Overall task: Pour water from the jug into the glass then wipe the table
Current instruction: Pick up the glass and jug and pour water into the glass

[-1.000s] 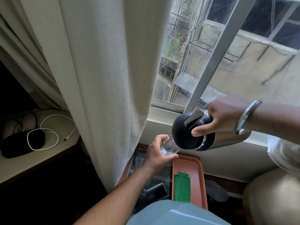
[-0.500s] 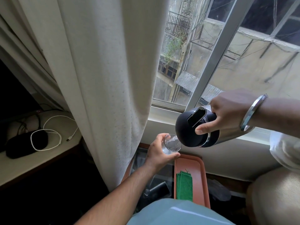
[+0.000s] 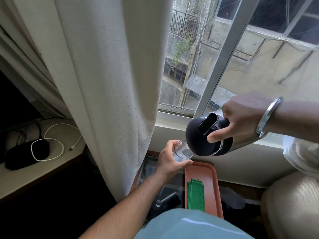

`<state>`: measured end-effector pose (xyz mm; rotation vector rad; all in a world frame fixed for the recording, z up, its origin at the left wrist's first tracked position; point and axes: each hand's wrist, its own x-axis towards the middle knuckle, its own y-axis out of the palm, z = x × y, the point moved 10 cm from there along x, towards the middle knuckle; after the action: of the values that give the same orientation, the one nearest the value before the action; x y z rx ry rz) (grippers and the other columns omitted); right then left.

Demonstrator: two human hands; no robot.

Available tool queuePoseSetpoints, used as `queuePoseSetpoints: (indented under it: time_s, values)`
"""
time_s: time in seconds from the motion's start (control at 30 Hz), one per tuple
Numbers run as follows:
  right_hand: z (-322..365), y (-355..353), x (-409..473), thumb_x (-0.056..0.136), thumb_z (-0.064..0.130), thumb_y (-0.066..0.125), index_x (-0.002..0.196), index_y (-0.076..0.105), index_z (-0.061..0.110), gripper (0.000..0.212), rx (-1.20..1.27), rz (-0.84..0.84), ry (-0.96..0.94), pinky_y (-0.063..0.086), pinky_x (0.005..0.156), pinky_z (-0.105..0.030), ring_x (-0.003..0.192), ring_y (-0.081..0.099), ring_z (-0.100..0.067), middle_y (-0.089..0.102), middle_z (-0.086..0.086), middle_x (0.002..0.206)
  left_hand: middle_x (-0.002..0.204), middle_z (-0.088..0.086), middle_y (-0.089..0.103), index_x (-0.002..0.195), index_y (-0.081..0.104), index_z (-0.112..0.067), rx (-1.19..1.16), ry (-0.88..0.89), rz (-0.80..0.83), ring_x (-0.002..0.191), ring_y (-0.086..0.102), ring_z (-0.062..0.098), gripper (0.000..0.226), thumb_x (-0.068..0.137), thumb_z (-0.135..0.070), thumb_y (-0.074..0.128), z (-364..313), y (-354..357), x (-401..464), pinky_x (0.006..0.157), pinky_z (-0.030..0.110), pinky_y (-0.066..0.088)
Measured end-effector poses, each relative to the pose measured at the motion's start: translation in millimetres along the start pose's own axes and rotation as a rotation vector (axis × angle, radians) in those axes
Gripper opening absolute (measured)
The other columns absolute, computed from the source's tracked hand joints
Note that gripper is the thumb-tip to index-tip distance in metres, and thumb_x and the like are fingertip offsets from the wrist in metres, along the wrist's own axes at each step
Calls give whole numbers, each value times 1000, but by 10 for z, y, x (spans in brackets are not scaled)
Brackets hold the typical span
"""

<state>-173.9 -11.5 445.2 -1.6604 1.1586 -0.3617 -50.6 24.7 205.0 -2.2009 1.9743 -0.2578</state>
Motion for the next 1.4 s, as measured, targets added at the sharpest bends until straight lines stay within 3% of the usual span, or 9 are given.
queuePoseSetpoints:
  time_s: [1.07, 1.13, 1.23, 1.4]
  values:
    - [79, -38, -49, 34, 105, 14, 50, 47, 10, 101, -26, -47, -15, 28, 47, -28, 43, 34, -22, 38, 1, 45, 109, -10, 68, 121, 53, -30, 62, -22, -30, 100, 67, 6, 78, 54, -41, 93, 50, -48, -19, 88, 37, 59]
    - [58, -2, -22, 37, 105, 22, 52, 51, 13, 97, 3, -37, -22, 31, 49, -29, 47, 37, -22, 42, 1, 49, 109, -9, 68, 121, 53, -29, 75, -22, -27, 99, 67, 6, 78, 56, -39, 94, 48, -60, -9, 87, 36, 59]
    - [23, 64, 29, 48, 93, 47, 65, 57, 26, 70, 168, -30, -55, 46, 64, -35, 60, 47, -27, 57, 0, 66, 109, -9, 69, 121, 53, -30, 86, -37, -46, 99, 68, 8, 80, 53, -43, 92, 39, -102, -12, 85, 37, 60]
    - [26, 150, 113, 50, 87, 54, 61, 57, 31, 57, 325, -24, -57, 54, 70, -40, 61, 53, -27, 63, 2, 67, 111, -7, 69, 123, 52, -29, 120, -45, -55, 101, 67, 8, 82, 52, -47, 90, 37, -137, -7, 87, 37, 59]
